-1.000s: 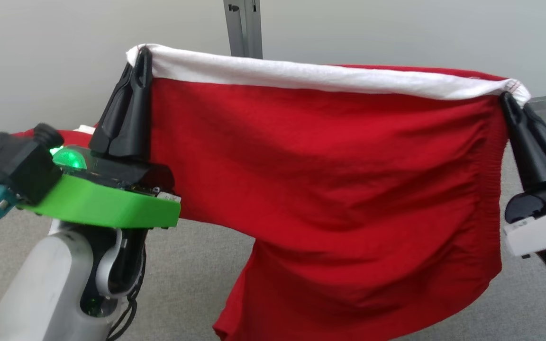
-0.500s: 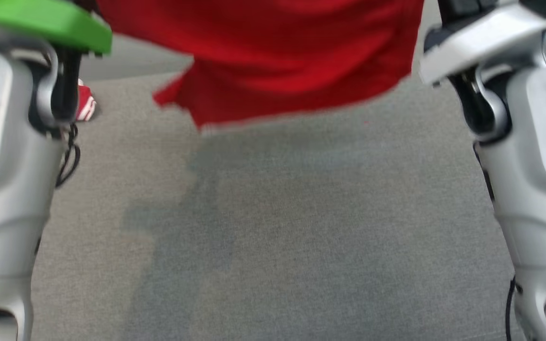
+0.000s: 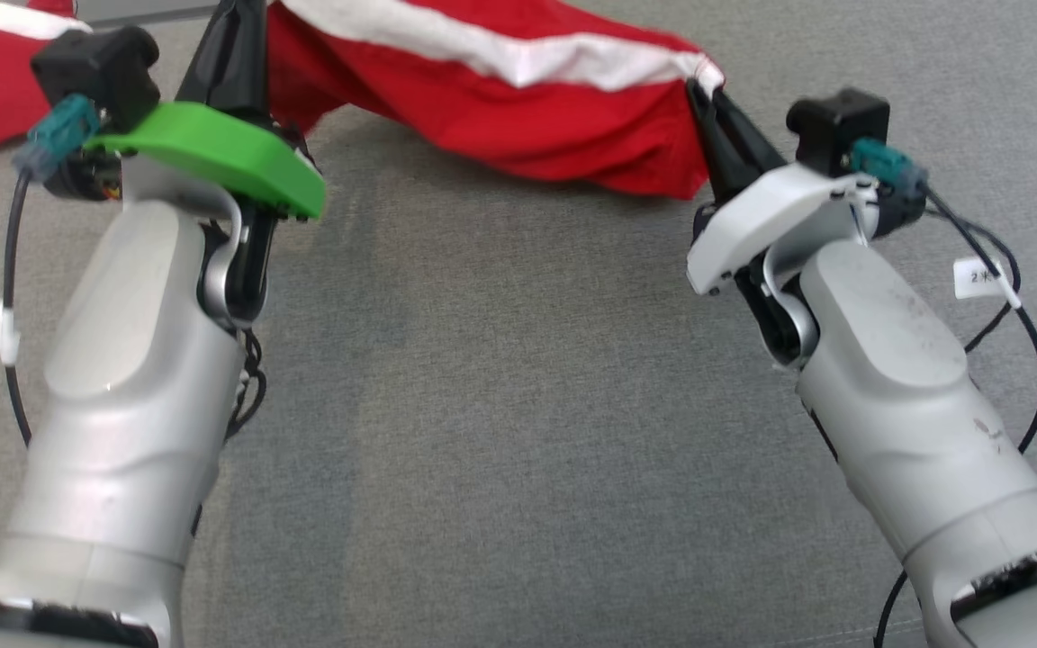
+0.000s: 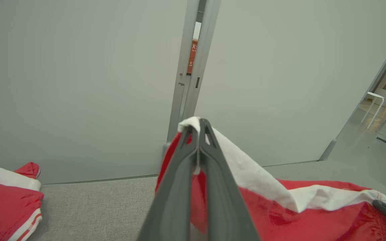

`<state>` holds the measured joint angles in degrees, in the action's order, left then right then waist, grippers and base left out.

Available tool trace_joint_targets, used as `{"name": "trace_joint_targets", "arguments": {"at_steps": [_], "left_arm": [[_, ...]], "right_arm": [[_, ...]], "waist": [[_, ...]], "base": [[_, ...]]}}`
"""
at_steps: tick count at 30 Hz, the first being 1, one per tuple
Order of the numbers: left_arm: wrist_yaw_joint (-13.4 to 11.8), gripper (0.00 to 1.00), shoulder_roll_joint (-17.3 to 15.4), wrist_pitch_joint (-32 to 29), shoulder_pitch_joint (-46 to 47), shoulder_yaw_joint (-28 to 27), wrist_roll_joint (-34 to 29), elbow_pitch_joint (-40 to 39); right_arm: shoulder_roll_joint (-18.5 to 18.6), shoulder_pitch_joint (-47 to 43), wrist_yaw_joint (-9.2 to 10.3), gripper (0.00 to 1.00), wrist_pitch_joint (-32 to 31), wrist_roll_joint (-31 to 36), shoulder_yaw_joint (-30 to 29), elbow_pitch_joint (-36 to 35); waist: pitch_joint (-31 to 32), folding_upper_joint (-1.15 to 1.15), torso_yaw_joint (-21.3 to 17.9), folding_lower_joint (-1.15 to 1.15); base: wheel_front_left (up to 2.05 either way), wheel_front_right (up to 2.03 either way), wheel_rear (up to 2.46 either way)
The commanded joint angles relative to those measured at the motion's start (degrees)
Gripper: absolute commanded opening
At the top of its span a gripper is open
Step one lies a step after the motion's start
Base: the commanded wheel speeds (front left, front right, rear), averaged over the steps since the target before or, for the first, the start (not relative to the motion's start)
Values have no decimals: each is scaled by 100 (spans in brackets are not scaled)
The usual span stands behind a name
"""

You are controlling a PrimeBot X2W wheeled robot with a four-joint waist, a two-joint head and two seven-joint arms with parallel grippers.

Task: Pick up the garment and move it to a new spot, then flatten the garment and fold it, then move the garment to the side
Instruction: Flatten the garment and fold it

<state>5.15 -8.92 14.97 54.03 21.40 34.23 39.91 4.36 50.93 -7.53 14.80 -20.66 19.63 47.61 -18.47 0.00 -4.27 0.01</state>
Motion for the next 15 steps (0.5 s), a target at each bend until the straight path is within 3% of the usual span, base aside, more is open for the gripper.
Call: {"name": "trace_joint_targets", "arguments": {"at_steps": [1, 9, 15], "left_arm": [[45, 0, 25, 27, -297, -183, -69, -196], [173, 0, 310, 24, -2374, -1287, -468, -2042], [208, 0, 468, 25, -4070, -1511, -883, -3523]], "right_arm": [[59, -158, 8, 0, 49, -94, 19, -215], [416, -1922, 8, 0, 44, -554, 26, -2057], [691, -3405, 8, 0, 44, -713, -128, -3128]], "waist": [[-10, 0, 59, -1], [607, 0, 89, -1], [1340, 0, 235, -1]], "base": [[0, 0, 0], [0, 0, 0], [0, 0, 0]]}}
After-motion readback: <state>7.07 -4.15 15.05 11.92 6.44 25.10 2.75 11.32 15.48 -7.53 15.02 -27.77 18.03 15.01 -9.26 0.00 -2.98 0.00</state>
